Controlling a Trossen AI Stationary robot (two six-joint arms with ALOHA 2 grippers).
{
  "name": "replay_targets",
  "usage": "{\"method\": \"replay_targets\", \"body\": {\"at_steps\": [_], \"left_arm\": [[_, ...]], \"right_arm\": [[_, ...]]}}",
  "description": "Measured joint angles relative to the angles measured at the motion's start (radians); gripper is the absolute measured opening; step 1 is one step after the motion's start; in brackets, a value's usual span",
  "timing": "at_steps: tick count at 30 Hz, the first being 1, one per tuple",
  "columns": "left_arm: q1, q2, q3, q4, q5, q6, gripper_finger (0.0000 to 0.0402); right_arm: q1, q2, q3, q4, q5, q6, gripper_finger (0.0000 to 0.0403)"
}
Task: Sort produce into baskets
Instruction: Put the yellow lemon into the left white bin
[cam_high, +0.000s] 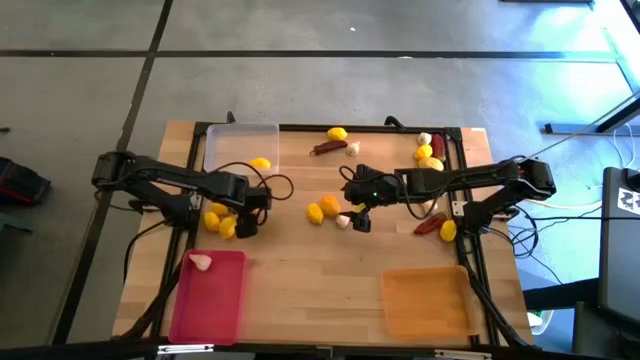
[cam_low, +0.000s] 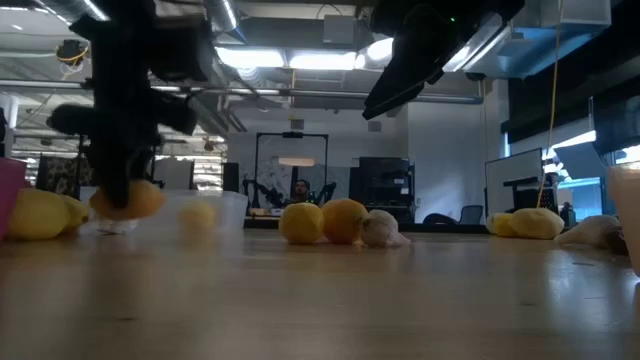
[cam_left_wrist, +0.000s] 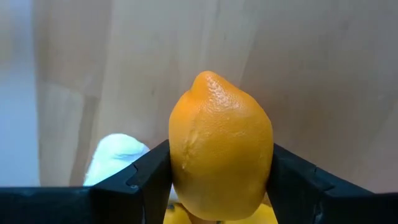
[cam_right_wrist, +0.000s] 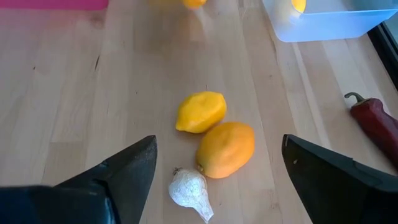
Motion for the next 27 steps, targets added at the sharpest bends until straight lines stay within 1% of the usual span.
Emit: {"method": "replay_targets", "body": {"at_steps": [7,12,14,18,20,22,25,27], "left_arm": [[0.000,-0.142,0.012,0.000,-0.038,-0.019,0.0211],[0.000,-0.244,0.012,0.001,-0.098,-0.033,0.0211],[0.001,-0.281,0.012,0.003,-0.168,-0.045,0.0211],[0.012,-0.345,0.012,0.008,-0.422,-0.090,0.0211],[0.026,-0.368,0.012,0.008,-0.524,-0.110,0.0211],[0.050,-0.382,0.012,0.009,-0.565,-0.112,0.0211],[0.104,-0.385,0.012,0.012,-0.575,-0.104,0.0211],[0.150,-0.378,0.010,0.043,-0.578,-0.102,0.0211]], "right_arm": [[0.000,0.000,0.000,0.000,0.000,0.000,0.0337],[0.000,0.000,0.000,0.000,0.000,0.000,0.0337],[0.000,0.000,0.000,0.000,0.000,0.000,0.0337],[0.000,0.000,0.000,0.001,0.000,0.000,0.0337],[0.000,0.000,0.000,0.001,0.000,0.000,0.0337],[0.000,0.000,0.000,0.001,0.000,0.000,0.0337],[0.000,0.000,0.000,0.001,0.000,0.000,0.0337],[0.000,0.000,0.000,0.001,0.000,0.000,0.0337]]}}
